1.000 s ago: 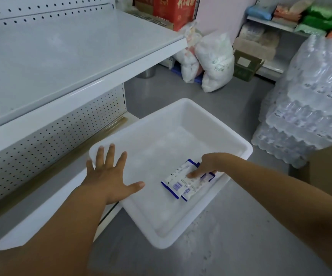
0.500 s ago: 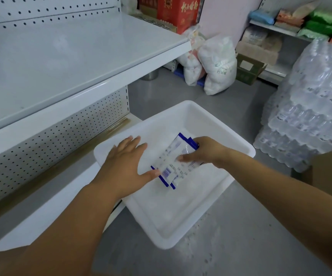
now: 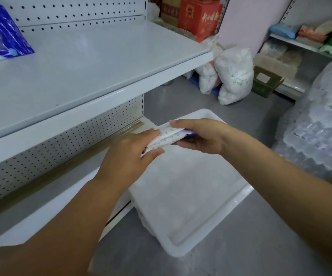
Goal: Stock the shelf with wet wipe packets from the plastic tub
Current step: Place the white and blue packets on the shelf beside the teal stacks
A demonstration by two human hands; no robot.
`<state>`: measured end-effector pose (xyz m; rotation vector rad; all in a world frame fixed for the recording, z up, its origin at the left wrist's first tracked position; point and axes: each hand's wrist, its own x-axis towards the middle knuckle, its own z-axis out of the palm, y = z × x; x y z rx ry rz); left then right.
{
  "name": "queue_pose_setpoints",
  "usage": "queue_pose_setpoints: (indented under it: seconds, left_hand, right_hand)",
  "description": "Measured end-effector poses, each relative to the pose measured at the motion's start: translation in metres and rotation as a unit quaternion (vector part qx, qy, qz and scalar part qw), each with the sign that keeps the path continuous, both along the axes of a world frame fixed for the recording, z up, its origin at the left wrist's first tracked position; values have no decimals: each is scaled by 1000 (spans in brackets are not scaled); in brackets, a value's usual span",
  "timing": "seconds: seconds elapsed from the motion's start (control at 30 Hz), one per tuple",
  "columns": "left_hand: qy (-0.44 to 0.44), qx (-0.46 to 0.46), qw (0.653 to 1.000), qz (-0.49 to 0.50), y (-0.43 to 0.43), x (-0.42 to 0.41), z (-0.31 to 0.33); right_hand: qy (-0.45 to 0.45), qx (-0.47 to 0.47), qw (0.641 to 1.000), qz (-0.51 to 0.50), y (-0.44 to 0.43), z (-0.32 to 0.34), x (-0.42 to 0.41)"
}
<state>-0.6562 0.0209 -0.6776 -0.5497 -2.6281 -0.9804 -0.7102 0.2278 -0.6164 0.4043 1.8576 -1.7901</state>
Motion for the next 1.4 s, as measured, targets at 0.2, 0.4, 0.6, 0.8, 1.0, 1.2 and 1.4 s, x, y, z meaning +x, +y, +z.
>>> queue_pose_setpoints:
  seconds: [0.2,0.4,0.6,0.8,1.0,1.2,1.4]
  left_hand:
    - [-116,248,957,95,-7,-2,21]
    - [-145,449,874,119,-24,0,60]
    - [-111,496,845,166,-44,6,89]
    - [12,448,864,229,-71,14,112]
    - [106,402,865,280,-115,12,125]
    - [118,453,833,295,-158,11,129]
    - [156,447,809,347,-179,11,133]
  right_hand:
    - [79,62,994,36,-6,29,-17]
    - [299,153,938,83,-33,40,-19]
    - [341,35,935,92,-66,54,-29]
    - [356,-14,927,114,-109,67,-39]
    - [520,147,811,222,-165,99,-54]
    - [498,141,799,306,-220,106,-72]
    - [456,86,824,327,-259,106,-84]
